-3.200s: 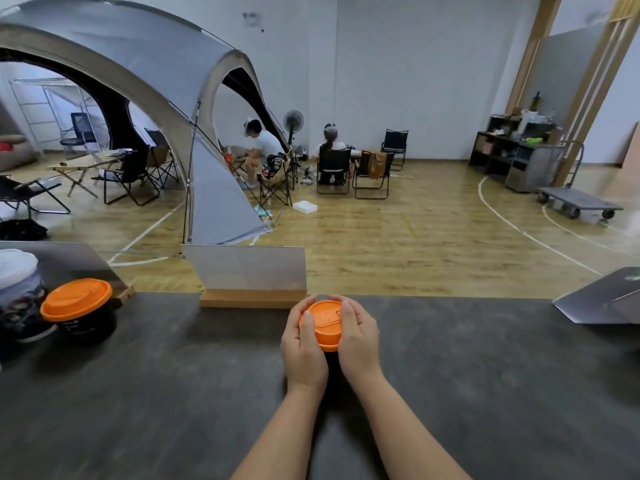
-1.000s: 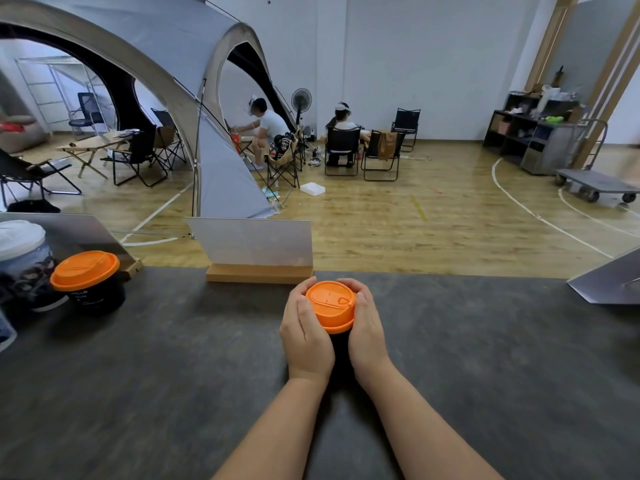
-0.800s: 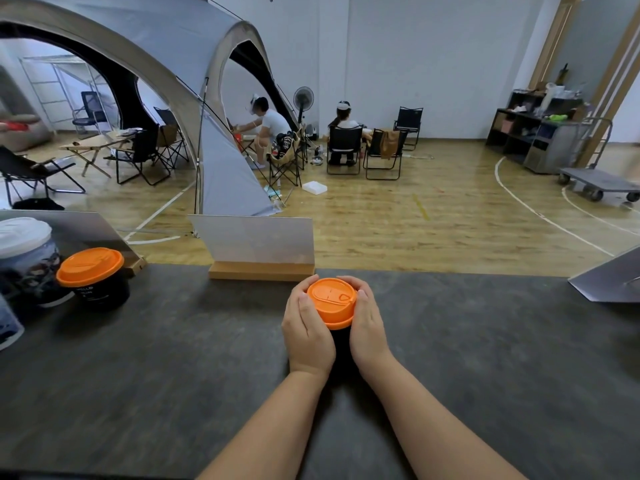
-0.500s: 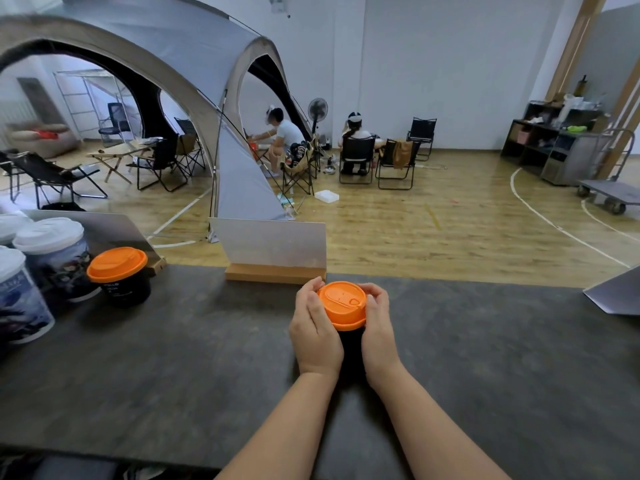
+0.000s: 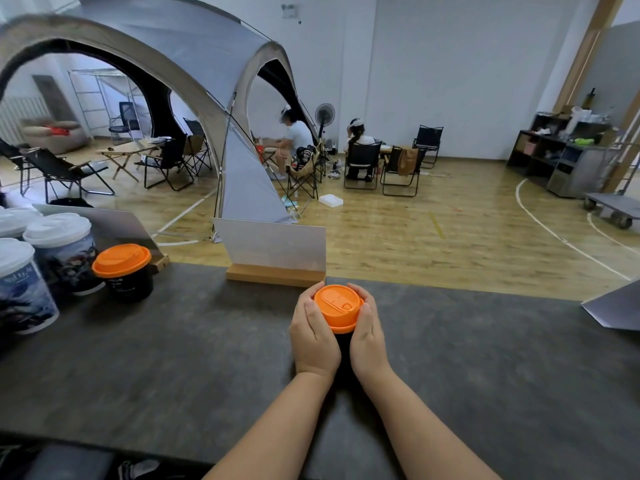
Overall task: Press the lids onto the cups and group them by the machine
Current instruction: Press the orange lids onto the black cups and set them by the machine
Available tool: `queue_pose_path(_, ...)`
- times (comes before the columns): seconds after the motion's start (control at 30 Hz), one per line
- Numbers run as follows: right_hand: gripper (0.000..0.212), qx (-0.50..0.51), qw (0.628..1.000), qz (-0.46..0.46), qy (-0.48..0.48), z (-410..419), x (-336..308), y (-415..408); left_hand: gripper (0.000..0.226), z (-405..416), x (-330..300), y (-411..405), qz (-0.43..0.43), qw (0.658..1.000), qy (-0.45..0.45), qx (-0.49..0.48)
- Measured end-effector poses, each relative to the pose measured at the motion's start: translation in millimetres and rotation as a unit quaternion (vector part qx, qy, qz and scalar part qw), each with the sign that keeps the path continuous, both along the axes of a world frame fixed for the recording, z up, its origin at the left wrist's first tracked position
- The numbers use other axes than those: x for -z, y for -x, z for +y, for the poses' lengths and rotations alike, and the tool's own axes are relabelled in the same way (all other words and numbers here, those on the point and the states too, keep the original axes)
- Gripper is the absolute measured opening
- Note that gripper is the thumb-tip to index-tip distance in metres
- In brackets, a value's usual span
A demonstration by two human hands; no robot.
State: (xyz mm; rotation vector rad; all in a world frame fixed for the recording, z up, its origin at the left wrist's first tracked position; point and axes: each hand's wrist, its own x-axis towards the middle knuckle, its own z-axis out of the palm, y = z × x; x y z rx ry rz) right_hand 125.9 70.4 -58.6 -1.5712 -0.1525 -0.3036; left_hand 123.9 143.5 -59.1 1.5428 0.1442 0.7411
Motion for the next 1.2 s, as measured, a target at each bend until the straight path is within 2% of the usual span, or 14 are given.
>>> queue_pose_path(0.13, 0.036, 0.015, 1.0, 0.01, 0.024, -2.8, -2.0, -0.9, 0.041, 3.2, -4.3, 6.5, 0.025, 0.999, 0.013, 0.035)
queue_pose_path(0.23, 0.035, 0.063, 0.997, 0.019, 0.046, -9.1, -4.6, -3.5, 0.038, 9.1, -4.9, 14.5, 0.052, 0.995, 0.009, 0.087)
queue_pose_path(0.3, 0.041, 0.077, 0.997, 0.026, 0.011, -11.9, -7.7, -1.8, 0.033, 12.1, -5.1, 22.2, 0.071, 0.99, 0.02, 0.123)
queue_pose_path(0.4, 0.04, 0.038, 0.997, 0.062, -0.039, -6.4, -11.5, 3.3, 0.042, 19.2, -5.9, 34.0, 0.084, 0.983, 0.079, 0.144)
queue_pose_path(0.53, 0.035, -0.043, 0.996, 0.072, -0.04, 32.1, -14.4, 2.6, 0.033, 51.3, -7.1, 47.0, 0.076, 0.984, 0.143, 0.081)
queue_pose_path(0.7, 0.02, -0.136, 0.987, 0.08, -0.037, 114.3, -23.1, 12.4, 0.044, 115.5, -18.9, 70.7, 0.056, 0.986, 0.148, -0.055)
queue_pose_path(0.8, 0.015, -0.175, 0.98, 0.084, -0.036, 168.8, -23.7, 21.8, 0.032, 164.9, -19.1, 78.3, 0.05, 0.979, 0.145, -0.136)
queue_pose_path(1.07, 0.028, -0.186, 0.975, 0.092, -0.073, 296.1, -17.4, 21.7, 0.02, 288.0, -17.1, 74.2, 0.041, 0.962, 0.125, -0.238)
queue_pose_path(1.13, 0.031, -0.195, 0.972, 0.102, -0.084, 316.6, -16.4, 22.0, 0.027, 311.3, -11.4, 69.8, 0.031, 0.964, 0.148, -0.22)
queue_pose_path(1.2, 0.033, -0.209, 0.967, 0.108, -0.095, 330.7, -15.6, 22.2, 0.053, 332.2, -2.8, 64.3, 0.018, 0.965, 0.19, -0.182)
